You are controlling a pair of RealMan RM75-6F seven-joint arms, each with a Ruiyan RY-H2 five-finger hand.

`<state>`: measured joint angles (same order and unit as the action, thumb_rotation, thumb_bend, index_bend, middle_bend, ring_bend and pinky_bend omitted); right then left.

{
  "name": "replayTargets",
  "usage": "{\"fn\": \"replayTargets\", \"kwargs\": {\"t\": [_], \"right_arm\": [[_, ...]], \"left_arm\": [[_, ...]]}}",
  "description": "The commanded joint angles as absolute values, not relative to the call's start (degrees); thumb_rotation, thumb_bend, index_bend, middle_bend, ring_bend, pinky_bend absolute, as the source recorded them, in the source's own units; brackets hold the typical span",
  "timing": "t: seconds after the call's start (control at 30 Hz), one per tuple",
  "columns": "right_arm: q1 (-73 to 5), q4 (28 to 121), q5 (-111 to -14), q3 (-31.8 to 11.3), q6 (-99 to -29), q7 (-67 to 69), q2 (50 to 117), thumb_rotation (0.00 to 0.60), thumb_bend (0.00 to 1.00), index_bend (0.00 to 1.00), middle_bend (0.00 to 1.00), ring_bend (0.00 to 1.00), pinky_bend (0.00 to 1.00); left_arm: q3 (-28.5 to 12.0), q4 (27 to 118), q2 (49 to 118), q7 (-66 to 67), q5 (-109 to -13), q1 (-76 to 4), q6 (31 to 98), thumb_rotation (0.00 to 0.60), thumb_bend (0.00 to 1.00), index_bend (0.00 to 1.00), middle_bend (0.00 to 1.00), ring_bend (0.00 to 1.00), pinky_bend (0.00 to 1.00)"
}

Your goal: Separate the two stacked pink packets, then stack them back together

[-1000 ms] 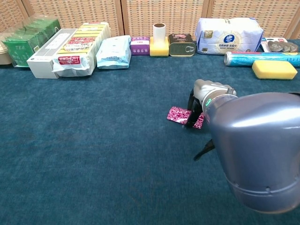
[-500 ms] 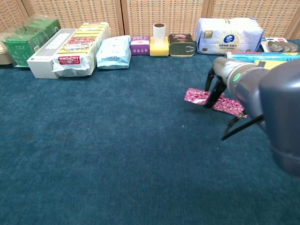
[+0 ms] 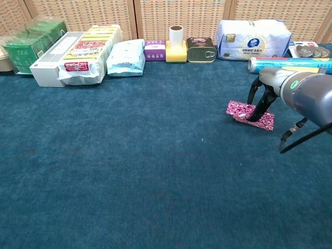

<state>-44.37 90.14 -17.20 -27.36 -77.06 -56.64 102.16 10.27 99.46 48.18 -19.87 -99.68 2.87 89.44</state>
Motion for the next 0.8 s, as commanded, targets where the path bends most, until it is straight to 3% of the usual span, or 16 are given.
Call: {"fn": "replayTargets", "kwargs": {"t": [0.03, 0.8], "right_arm": [[-44.4, 88.1, -17.6, -26.1, -75.3, -55.2, 102.4, 0.600, 0.31, 0.40, 0.00, 0.00, 0.00], [-46.4, 80.9, -16.4, -25.1, -74.0, -53.1, 104.4, 0.600, 0.31, 0.37, 0.00, 0.00, 0.03]], "left_arm": [[10.3, 99.3, 48.2, -20.2, -99.6, 2.9, 89.5, 0.600, 0.03, 0.00, 0.00, 0.00, 0.04], [10.0, 99.4, 47.9, -21.0, -98.7, 2.4, 88.6, 0.600, 0.03, 0.00, 0.00, 0.00, 0.04]]}}
